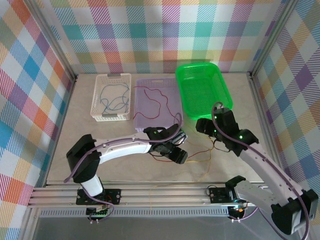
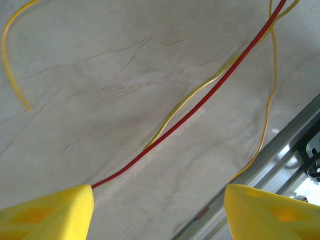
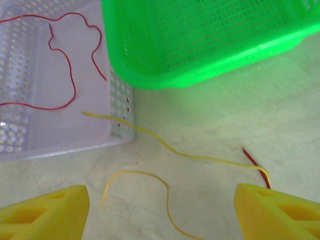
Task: Untangle the cables
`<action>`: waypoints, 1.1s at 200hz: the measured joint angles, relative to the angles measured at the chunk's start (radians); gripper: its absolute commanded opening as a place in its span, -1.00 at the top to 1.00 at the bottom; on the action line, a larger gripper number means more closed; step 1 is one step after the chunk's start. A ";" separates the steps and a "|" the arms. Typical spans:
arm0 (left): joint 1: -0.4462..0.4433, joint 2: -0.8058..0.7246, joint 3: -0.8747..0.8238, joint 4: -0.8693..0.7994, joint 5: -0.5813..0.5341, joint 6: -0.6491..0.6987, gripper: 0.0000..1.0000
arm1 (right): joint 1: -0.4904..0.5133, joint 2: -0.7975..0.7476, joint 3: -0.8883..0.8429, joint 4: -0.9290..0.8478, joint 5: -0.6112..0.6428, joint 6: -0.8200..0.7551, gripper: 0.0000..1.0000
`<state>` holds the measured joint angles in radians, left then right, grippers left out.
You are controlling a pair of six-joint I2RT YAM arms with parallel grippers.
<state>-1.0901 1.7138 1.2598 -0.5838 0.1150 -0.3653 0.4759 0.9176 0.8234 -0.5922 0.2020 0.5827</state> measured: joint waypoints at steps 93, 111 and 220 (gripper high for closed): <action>-0.031 0.228 0.162 0.008 0.001 0.050 -0.39 | 0.000 -0.338 -0.241 -0.155 0.007 0.131 -0.65; -0.037 0.244 0.177 0.008 0.005 0.056 -0.38 | 0.000 -0.380 -0.255 -0.180 0.006 0.147 -0.64; -0.048 0.269 0.179 0.030 -0.004 0.076 1.00 | 0.000 -0.481 -0.360 -0.219 -0.057 0.226 -0.60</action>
<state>-1.1385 1.9823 1.4384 -0.5537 0.1112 -0.2890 0.4759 0.4366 0.4633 -0.8112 0.1452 0.8085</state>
